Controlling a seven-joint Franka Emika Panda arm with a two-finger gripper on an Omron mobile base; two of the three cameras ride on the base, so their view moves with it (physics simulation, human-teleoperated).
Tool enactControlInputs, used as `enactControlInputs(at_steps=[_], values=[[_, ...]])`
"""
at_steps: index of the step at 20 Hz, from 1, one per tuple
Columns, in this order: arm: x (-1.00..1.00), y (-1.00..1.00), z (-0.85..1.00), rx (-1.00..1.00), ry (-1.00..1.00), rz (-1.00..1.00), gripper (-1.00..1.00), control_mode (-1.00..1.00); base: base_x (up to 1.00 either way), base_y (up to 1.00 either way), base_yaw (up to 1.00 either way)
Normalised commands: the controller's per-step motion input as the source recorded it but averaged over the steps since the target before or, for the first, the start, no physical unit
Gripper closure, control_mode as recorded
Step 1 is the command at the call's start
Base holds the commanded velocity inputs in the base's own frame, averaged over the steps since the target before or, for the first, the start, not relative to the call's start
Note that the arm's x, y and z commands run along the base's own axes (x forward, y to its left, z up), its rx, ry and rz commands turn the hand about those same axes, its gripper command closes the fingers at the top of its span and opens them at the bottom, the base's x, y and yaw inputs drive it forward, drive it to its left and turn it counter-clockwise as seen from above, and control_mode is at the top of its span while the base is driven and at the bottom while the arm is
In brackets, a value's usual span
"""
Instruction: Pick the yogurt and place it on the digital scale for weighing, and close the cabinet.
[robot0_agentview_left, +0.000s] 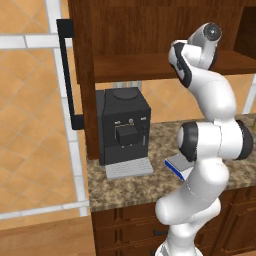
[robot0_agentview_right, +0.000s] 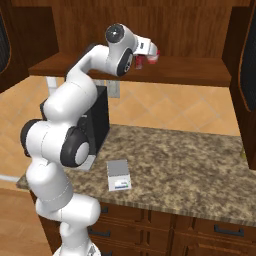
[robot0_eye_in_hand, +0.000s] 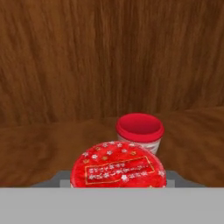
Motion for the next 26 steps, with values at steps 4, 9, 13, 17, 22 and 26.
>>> enactControlInputs(at_steps=[4, 9, 13, 17, 22, 26], values=[[0.21, 0.02, -0.53, 0.0, 0.0, 0.04, 1.0, -1.0, 0.0, 0.0, 0.0], [-0.17, 0.0, -0.21, 0.0, -0.14, 0.09, 1.0, -1.0, 0.0, 0.0, 0.0], [-0.51, 0.0, -0.06, 0.01, -0.25, 0.08, 1.0, -1.0, 0.0, 0.0, 0.0], [-0.87, 0.0, 0.05, 0.03, -0.2, 0.01, 1.0, -1.0, 0.0, 0.0, 0.0], [-1.0, 0.0, 0.4, 0.06, -0.03, 0.0, 1.0, -1.0, 0.0, 0.0, 0.0], [-1.0, 0.02, 0.39, 0.08, 0.04, 0.0, 1.0, -1.0, 0.0, 0.0, 0.0]])
